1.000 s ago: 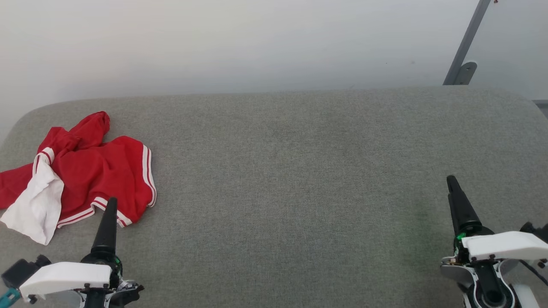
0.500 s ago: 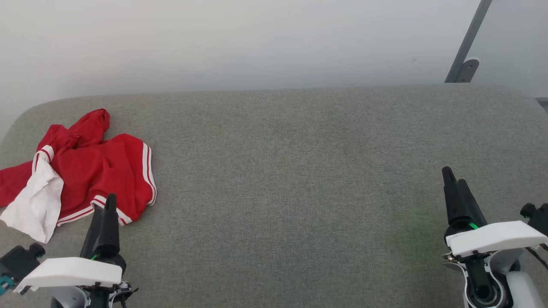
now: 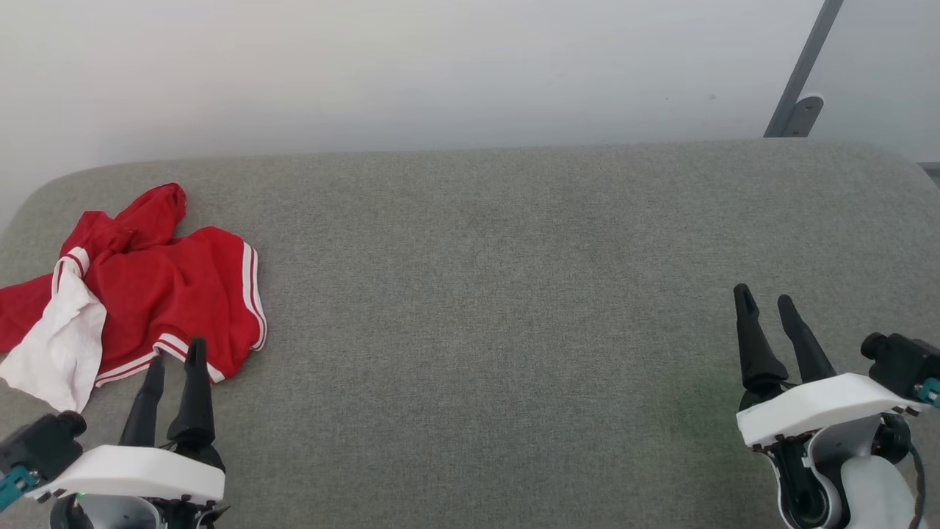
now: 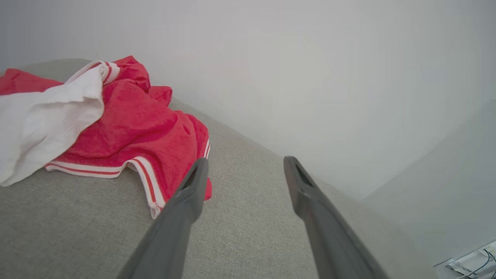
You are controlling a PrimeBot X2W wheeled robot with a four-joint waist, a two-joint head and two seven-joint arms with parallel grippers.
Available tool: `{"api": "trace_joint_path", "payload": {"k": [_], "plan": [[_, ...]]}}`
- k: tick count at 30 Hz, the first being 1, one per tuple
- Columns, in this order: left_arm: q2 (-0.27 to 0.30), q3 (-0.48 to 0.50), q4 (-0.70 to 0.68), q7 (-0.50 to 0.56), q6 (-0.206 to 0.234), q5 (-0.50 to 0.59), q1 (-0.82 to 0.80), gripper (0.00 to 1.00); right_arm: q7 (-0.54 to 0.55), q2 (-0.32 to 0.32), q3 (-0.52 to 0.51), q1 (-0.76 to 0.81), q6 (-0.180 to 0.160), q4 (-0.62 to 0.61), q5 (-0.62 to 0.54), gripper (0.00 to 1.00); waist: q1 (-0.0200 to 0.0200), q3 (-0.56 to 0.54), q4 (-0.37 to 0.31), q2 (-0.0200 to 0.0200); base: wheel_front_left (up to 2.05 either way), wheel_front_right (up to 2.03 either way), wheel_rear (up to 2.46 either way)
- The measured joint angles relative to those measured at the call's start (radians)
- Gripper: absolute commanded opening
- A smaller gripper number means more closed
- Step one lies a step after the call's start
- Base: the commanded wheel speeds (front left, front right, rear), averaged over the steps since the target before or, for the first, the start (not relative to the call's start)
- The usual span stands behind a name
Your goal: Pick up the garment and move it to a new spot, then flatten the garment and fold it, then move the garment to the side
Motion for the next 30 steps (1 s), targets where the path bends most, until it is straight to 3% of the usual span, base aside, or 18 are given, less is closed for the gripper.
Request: {"api": "trace_joint_path", "payload": {"k": [13, 30], "plan": [[0.028, -0.008, -0.053, -0.042, 0.026, 0.167, 0.034, 1.00, -0.044, -0.002, 0.003, -0.010, 0.000, 0.002, -0.214, 1.00, 0.0001, 0.008, -0.007, 0.0000, 0.00, 0.00, 0.00], [0.042, 0.027, -0.071, -0.086, 0.012, 0.335, 0.067, 1.00, -0.088, 0.020, -0.041, -0.041, 0.000, 0.025, -0.458, 1.00, 0.0001, 0.030, -0.013, 0.0000, 0.00, 0.00, 0.00]]}}
